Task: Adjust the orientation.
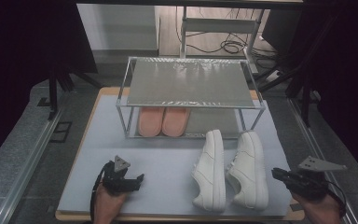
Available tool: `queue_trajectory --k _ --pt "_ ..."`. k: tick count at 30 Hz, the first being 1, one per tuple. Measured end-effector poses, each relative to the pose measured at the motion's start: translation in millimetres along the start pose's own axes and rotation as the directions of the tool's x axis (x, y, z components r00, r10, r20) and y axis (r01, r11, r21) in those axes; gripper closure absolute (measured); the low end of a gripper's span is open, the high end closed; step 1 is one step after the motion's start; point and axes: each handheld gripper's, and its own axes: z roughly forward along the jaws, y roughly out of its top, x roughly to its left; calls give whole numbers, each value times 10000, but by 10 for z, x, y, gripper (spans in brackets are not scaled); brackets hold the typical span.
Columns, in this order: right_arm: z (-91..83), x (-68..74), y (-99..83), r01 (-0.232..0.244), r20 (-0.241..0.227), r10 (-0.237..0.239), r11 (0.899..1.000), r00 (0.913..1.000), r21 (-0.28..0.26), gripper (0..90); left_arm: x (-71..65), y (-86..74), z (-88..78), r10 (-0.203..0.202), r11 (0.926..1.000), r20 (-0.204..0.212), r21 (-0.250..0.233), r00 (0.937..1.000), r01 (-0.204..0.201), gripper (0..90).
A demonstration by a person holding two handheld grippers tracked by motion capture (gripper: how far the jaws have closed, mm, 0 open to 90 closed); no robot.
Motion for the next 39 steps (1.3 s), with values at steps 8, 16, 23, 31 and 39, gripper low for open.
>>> queue_trajectory --k 8,16,23,31,39 --pt "208 84 161 285 65 -287 9991 9996 313 900 0 -1 -1 -12 10000 -15 -14 10000 12 125" --pt "350 52 210 235 41 -237 9991 9997 366 900 0 -2 -1 -13 10000 -18 -16 10000 13 126" --pt "356 22 169 77 -15 -77 9996 10000 281 900 -1 -3 -1 -12 10000 -24 -26 10000 12 126" --pt "336 0 142 43 75 -45 9997 10000 225 900 -1 -3 -2 -4 10000 -26 -19 10000 4 127" --pt "277 -88 78 -307 109 305 9994 9995 127 900 -1 -3 -2 -3 10000 -28 -21 10000 3 127"
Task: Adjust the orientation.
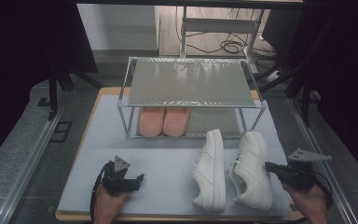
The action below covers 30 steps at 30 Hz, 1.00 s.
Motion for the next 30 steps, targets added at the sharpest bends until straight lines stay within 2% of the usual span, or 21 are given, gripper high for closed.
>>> queue_trajectory --k 6,10,13,15,18,23,24,26,30 --pt "-53 -80 -48 -257 209 255 9997 9995 58 900 0 0 0 0 10000 -1 2 10000 0 127" --pt "-102 -146 -118 -325 778 305 9992 9965 247 900 0 0 0 -7 10000 1 -2 10000 7 127" --pt "-118 -223 -222 -405 1328 339 9981 9906 468 900 1 0 1 -13 10000 3 -1 10000 13 127" --pt "-110 -309 -322 -683 1542 587 9960 9863 579 900 1 1 1 -11 10000 3 3 10000 11 127" --pt "-103 -444 -461 -1271 1355 1200 9909 9835 451 900 1 1 1 -14 10000 4 3 10000 14 127" --pt "-47 -588 -646 -1659 1727 1507 9831 9734 772 900 0 0 1 -9 10000 -4 2 10000 9 128" --pt "-54 -623 -679 -1919 1338 1831 9798 9739 559 900 2 0 0 -29 10000 5 -3 10000 29 128" --pt "-54 -637 -700 -1918 1301 1835 9799 9744 541 900 1 0 0 -22 10000 -1 -4 10000 22 129" --pt "-69 -611 -675 -1625 1602 1512 9849 9754 601 900 1 0 0 -20 10000 -4 -5 10000 20 129"
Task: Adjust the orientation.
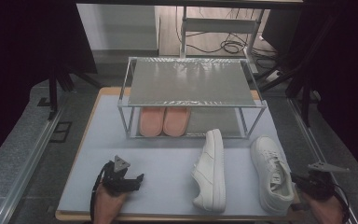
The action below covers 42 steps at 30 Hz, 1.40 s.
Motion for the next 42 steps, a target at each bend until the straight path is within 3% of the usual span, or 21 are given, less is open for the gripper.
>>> queue_trajectory --k 7,17,28,34,42 --pt "-164 2 47 -13 71 15 9995 10000 -322 897 0 0 0 2 10000 2 0 10000 -2 130" --pt "-387 120 170 -32 -372 5 9972 9993 -744 870 0 0 0 5 10000 -2 3 10000 -5 130" --pt "-490 422 434 729 -806 -825 9907 9933 -1153 875 -1 0 0 -10 10000 0 -7 10000 10 130" --pt "-455 612 567 1096 -1323 -1263 9859 9831 -1267 889 -1 0 1 -11 10000 -1 -10 10000 11 130" --pt "-320 945 701 1844 -1991 -2045 9761 9584 -1151 887 -1 0 1 -12 10000 0 -14 10000 12 130"
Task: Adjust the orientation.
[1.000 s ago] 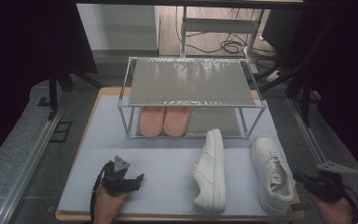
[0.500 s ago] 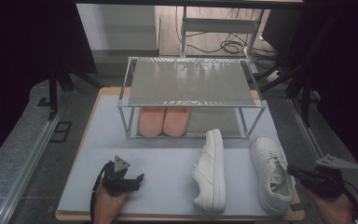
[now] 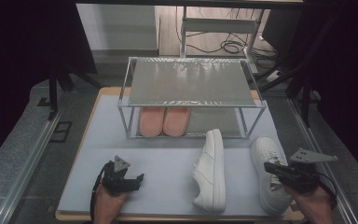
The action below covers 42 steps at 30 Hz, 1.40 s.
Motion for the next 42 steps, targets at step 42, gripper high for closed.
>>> queue_trajectory --k 42 --pt "1004 588 343 815 -1500 -721 9950 9860 572 897 0 0 0 2 10000 -2 -2 10000 -2 130"
